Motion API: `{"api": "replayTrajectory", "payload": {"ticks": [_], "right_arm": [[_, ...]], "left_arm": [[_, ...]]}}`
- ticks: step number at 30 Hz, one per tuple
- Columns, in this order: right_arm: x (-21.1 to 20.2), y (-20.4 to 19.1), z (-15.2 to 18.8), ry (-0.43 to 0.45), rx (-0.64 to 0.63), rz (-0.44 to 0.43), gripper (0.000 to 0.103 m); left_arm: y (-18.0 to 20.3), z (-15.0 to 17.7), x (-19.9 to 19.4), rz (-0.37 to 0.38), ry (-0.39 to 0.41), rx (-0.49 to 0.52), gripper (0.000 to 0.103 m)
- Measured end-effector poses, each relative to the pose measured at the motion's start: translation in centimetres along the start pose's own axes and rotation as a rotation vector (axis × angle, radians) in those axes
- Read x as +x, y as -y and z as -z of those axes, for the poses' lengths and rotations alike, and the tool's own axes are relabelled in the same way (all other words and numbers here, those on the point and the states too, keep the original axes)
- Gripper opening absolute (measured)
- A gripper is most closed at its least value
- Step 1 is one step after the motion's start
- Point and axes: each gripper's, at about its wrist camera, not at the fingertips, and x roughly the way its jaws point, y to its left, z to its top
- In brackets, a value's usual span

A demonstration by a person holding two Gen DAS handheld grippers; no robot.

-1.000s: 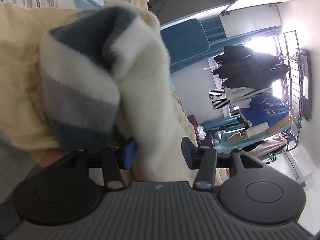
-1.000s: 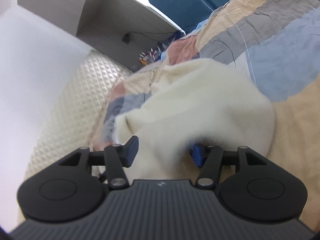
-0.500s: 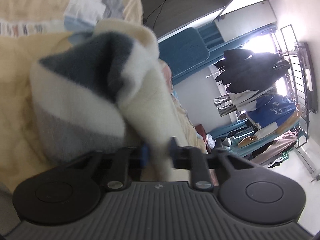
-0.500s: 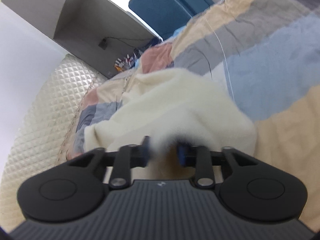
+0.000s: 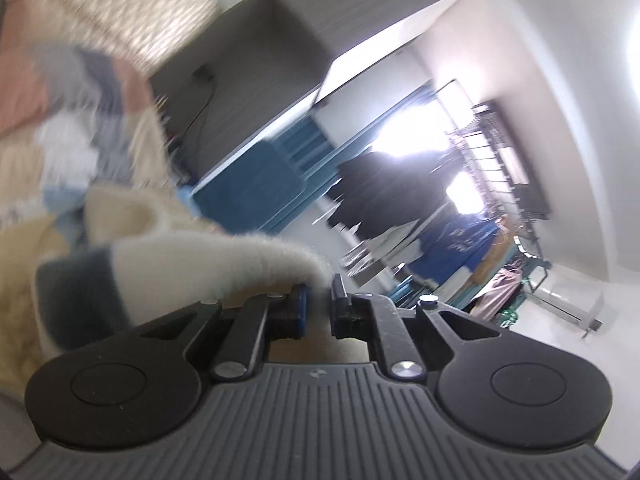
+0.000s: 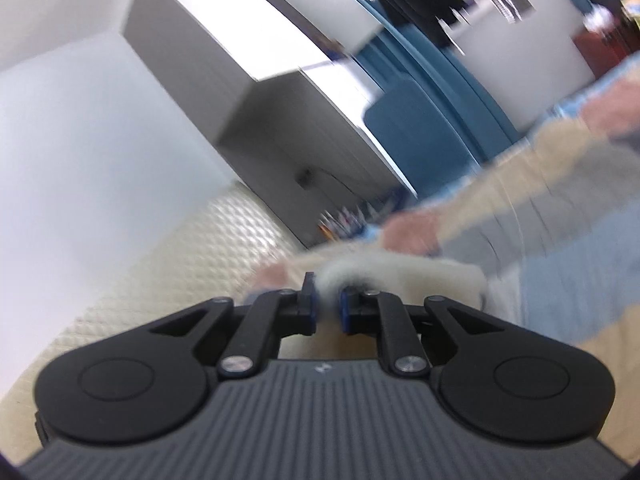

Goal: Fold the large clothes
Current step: 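Raise the held sweater higher with both grippers to shake it out, then lower the sweater onto the quilt and open both grippers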

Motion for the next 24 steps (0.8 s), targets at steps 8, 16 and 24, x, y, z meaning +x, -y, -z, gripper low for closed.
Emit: {"api": "replayTrajectory", "payload": {"ticks": [8, 16, 24], "right_arm": [[-2.1, -10.5, -8.4, 0.064, -0.191, -0.094, 0.014], [-5.9, -21.8, -18.4, 0.202, -0.355, -0.192, 0.014], [-4.6, -24.2, -24.4, 0.241, -0.443, -0.118, 0.014]], "left_arm": [[9.9, -7.1, -4.3, 0.11, 0.129, 0.073, 0.012], [21.5, -16.9, -6.0, 0.195, 0.197, 0.179, 0.012], [26.4, -19.8, -1.9, 0.174, 0.162, 0.262, 0.013]]}}
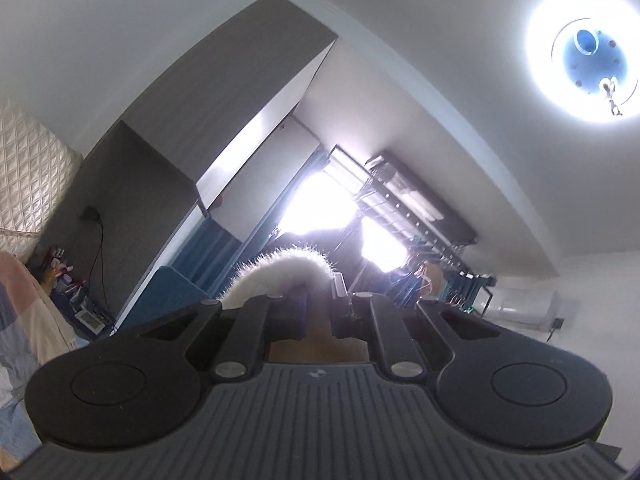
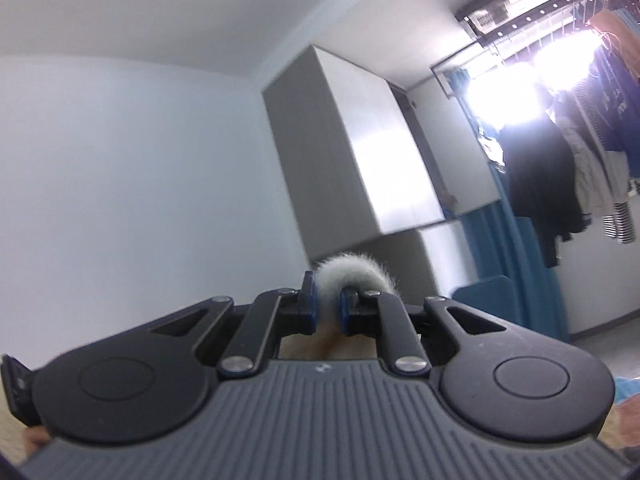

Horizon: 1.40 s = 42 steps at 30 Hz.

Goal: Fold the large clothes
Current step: 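Lower the sweater onto the quilt and open both grippers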

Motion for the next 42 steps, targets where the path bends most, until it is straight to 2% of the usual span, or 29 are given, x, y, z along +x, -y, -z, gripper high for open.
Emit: {"api": "replayTrajectory", "payload": {"ticks": [4, 7, 11, 19, 21, 23, 26, 29, 32, 35, 38, 40, 42], "right_arm": [[4.4, 4.8, 4.4, -0.11, -0.027, 0.086, 0.014], [8.0, 9.5, 9.6, -0.186, -0.01, 0.137, 0.014], [13.3, 15.8, 15.8, -0.265, 0.035, 0.186, 0.014], [27.4, 28.1, 29.7, -0.374, 0.088, 0.308, 0.014], [29.8, 30.3, 33.7, -0.399, 0.093, 0.338, 0.014], [32.0, 32.4, 37.3, -0.431, 0.098, 0.357, 0.014], [34.6, 34.8, 42.1, -0.509, 0.114, 0.372, 0.014], [35.5, 36.1, 45.4, -0.591, 0.125, 0.398, 0.014], [35.7, 36.4, 47.5, -0.627, 0.101, 0.405, 0.014], [35.2, 35.7, 47.7, -0.627, 0.068, 0.4, 0.015], [35.2, 35.6, 47.4, -0.631, 0.043, 0.385, 0.016], [35.1, 35.4, 47.0, -0.637, 0.036, 0.383, 0.016], [35.2, 35.1, 46.8, -0.641, 0.019, 0.382, 0.018]], "left_arm": [[-4.4, 4.2, 5.0, -0.082, -0.092, -0.01, 0.013], [-10.1, 9.1, 9.2, -0.132, -0.151, -0.035, 0.013], [-17.3, 13.9, 15.3, -0.2, -0.205, -0.044, 0.013], [-36.5, 25.8, 29.2, -0.366, -0.299, -0.001, 0.013], [-42.0, 29.4, 31.9, -0.405, -0.329, -0.042, 0.013], [-47.1, 33.1, 34.1, -0.454, -0.399, -0.095, 0.013], [-52.2, 37.1, 36.4, -0.521, -0.496, -0.101, 0.013], [-55.2, 39.4, 38.1, -0.565, -0.582, -0.094, 0.013], [-56.7, 40.5, 39.1, -0.588, -0.639, -0.078, 0.013], [-57.9, 41.5, 40.0, -0.607, -0.659, -0.074, 0.013], [-57.3, 41.5, 39.9, -0.619, -0.678, -0.043, 0.013], [-57.4, 41.8, 40.4, -0.624, -0.697, -0.019, 0.018], [-54.7, 40.8, 39.4, -0.624, -0.717, -0.004, 0.037]]}}
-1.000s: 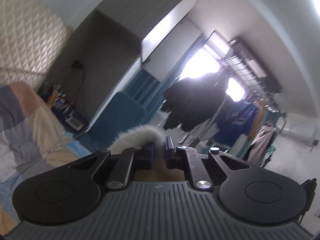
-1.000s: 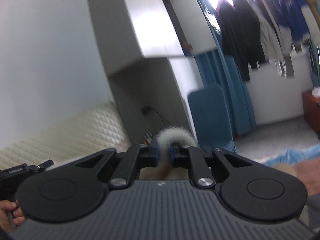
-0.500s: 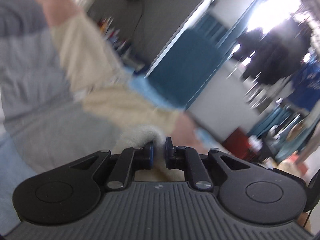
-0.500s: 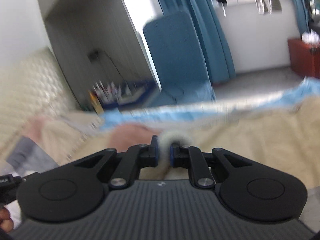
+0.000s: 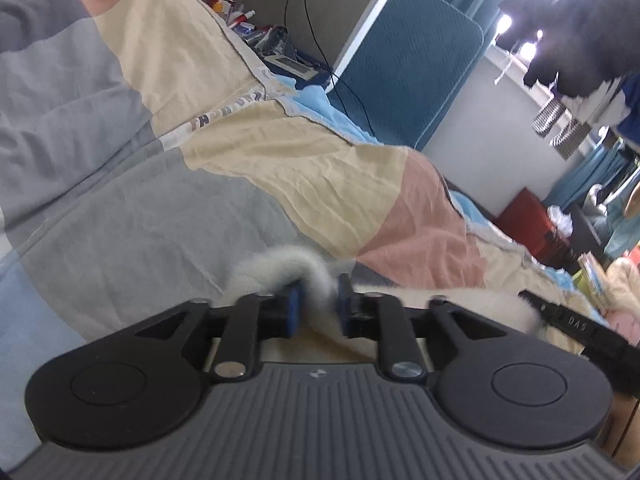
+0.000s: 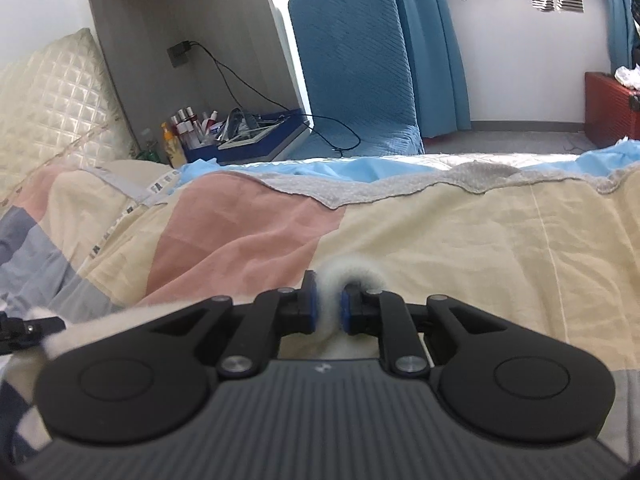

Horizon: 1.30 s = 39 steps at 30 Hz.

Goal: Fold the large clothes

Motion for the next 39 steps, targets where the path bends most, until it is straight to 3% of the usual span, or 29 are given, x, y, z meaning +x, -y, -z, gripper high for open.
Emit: {"api": "replayTrajectory", "payload": {"ticks": [2, 4, 5, 12, 22, 30, 36, 39], "right_arm": [[-0.5, -0.5, -0.1, 0.005, -0.021, 0.003, 0.024], [-1.3, -1.1, -0.1, 0.012, -0.029, -0.009, 0.039], [-1.9, -1.3, 0.0, 0.018, -0.027, -0.018, 0.04], [-8.6, -3.6, 1.1, 0.095, -0.058, -0.045, 0.04], [-25.2, -10.2, 3.0, 0.122, -0.132, -0.065, 0.039], [-35.6, -13.8, 9.2, 0.005, -0.087, -0.055, 0.039], [-37.6, -15.1, 14.4, -0.132, 0.002, -0.064, 0.04], [-37.2, -15.4, 16.5, -0.162, 0.006, -0.051, 0.058]], "left_arm": [[1.6, 0.4, -2.8, 0.009, -0.002, 0.014, 0.051], [2.3, 0.6, -4.1, 0.009, 0.011, 0.028, 0.055], [2.4, 0.7, -4.6, 0.008, 0.016, 0.032, 0.055], [3.2, 3.2, -9.8, 0.014, 0.057, 0.09, 0.055], [7.1, 10.9, -26.2, 0.112, 0.084, 0.115, 0.055], [7.5, 19.6, -36.0, 0.154, 0.058, 0.101, 0.055], [6.7, 24.8, -36.5, 0.176, -0.01, 0.115, 0.055], [6.2, 26.3, -35.1, 0.17, -0.049, 0.116, 0.055]]}}
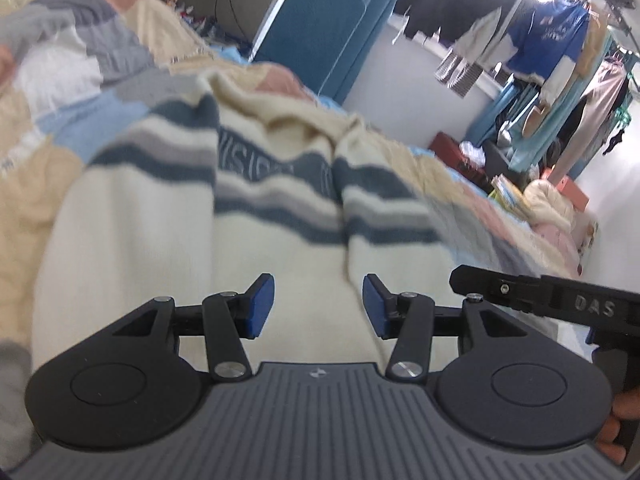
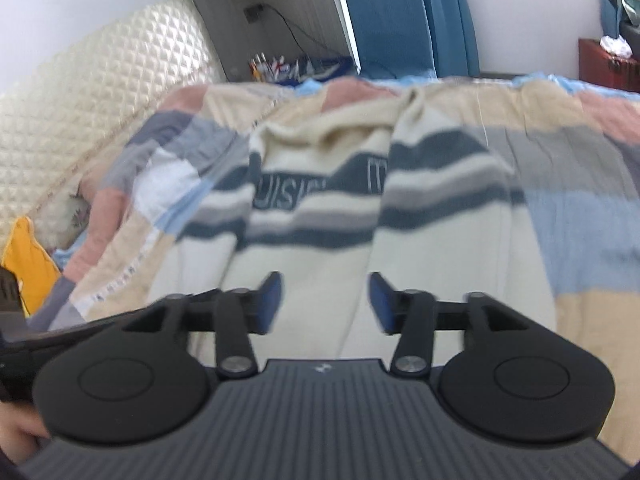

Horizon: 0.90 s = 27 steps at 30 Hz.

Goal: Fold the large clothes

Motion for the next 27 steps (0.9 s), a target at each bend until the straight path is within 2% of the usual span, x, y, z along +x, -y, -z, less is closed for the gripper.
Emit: {"api": "replayTrajectory", "payload": {"ticks": [6, 9, 11, 14, 16, 17, 19, 21, 27], "right_arm": [[3.1, 0.4, 2.4, -0.06, -0.009, 0.047, 0.058], [4.8, 0.5, 3.0, -0.085, -0.036, 0.096, 0.058], [5.8, 0.7, 3.4, -0.105, -0.045, 0.113, 0.058], [7.4, 0.1, 4.2, -0.126, -0.14, 0.235, 0.056], [8.1, 0.2, 4.6, -0.15, -0.168, 0.261, 0.055], [8.3, 0.2, 4.7, -0.155, -0.179, 0.269, 0.05], [8.1, 0.5, 4.5, -0.154, -0.175, 0.267, 0.019], [7.2, 0.8, 3.8, -0.137, -0.142, 0.254, 0.014], [2.6, 3.8, -0.6, -0.025, -0.035, 0.252, 0.012]], "left_arm": [[-2.0, 1.1, 3.7, -0.034, -0.106, -0.016, 0.054], [-3.0, 1.5, 5.3, -0.04, -0.149, -0.038, 0.053], [-3.3, 1.5, 5.8, -0.04, -0.156, -0.053, 0.053], [-3.5, 1.4, 5.9, -0.03, -0.147, -0.071, 0.053], [-3.5, 1.5, 6.0, -0.026, -0.139, -0.073, 0.054], [-3.5, 1.5, 5.9, -0.024, -0.133, -0.077, 0.054], [-3.6, 1.5, 5.7, -0.02, -0.119, -0.089, 0.053], [-3.5, 1.4, 5.4, -0.015, -0.106, -0.093, 0.054], [-3.0, 0.9, 2.7, -0.014, -0.017, -0.056, 0.053]]}}
